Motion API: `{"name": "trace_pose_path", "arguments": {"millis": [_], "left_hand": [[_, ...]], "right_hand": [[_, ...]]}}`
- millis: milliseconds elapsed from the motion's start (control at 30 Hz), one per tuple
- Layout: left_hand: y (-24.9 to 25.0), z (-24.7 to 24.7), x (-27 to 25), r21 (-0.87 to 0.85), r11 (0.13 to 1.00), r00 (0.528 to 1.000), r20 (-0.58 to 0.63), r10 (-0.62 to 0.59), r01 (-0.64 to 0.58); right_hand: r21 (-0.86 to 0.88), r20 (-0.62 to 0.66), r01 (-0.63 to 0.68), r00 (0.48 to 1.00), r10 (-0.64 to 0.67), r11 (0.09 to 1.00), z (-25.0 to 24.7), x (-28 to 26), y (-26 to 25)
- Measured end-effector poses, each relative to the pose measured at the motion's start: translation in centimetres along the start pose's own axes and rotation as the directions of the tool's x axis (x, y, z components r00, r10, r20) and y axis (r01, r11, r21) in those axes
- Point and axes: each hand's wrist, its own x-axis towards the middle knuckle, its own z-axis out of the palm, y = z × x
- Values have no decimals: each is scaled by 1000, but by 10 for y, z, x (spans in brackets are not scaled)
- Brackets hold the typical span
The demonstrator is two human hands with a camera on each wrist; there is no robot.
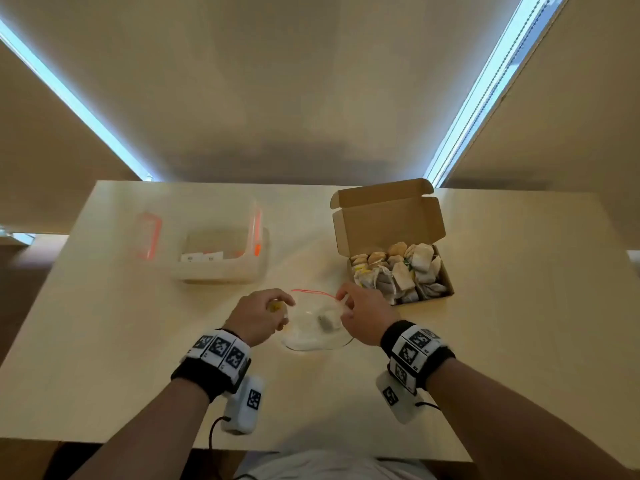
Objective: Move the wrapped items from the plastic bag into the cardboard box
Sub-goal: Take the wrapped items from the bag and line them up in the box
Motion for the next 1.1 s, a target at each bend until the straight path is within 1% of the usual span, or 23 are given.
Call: {"name": "trace_pose_path", "arguments": {"millis": [100,167,233,333,400,467,533,667,767,833,867,900,1000,1033,1100], "left_hand": [[10,17,8,230,972,996,86,37,-56],[18,41,21,390,916,990,132,48,-96],[23,67,35,476,873,986,165,37,-112],[23,97,50,505,859,986,168,-9,-78],[22,109,53,576,814,983,181,-39,-74],[19,116,55,614,785,981,188,-38,-87],[13,119,58,604,789,978,207,-17,-115],[14,104,56,608,790,988,150,-21,-75],[13,85,51,565,824,995,102,-10,-50],[12,72,46,573,818,997,79,-2,-44],[9,67,46,608,793,997,77,-7,-41],[6,64,46,663,747,996,87,-28,-37],[1,61,48,820,572,988,86,-129,3],[1,62,49,847,532,986,69,-150,21],[-1,61,51,874,482,981,33,-190,64]], "right_hand": [[4,-6,-4,1000,4,1000,5,-1,-2],[9,-20,-9,1000,10,1000,8,-1,-2],[20,-23,-20,1000,20,1000,11,-1,-2],[40,-23,-33,999,34,999,12,0,1],[64,-30,-38,999,41,997,14,-1,4],[87,-58,-37,997,42,996,14,-2,6],[87,-95,-33,995,42,996,14,-3,8],[72,-130,-34,991,43,997,11,-3,7],[62,-127,-15,992,23,998,8,-2,4],[57,-117,-5,993,12,998,7,-1,3],[56,-112,-8,994,14,998,7,-1,2],[57,-108,-12,994,18,998,7,-1,0],[45,-112,-7,994,12,999,9,-1,-2],[42,-117,-7,993,12,999,9,-2,-3],[35,-120,-6,993,10,999,12,-1,-4]]}}
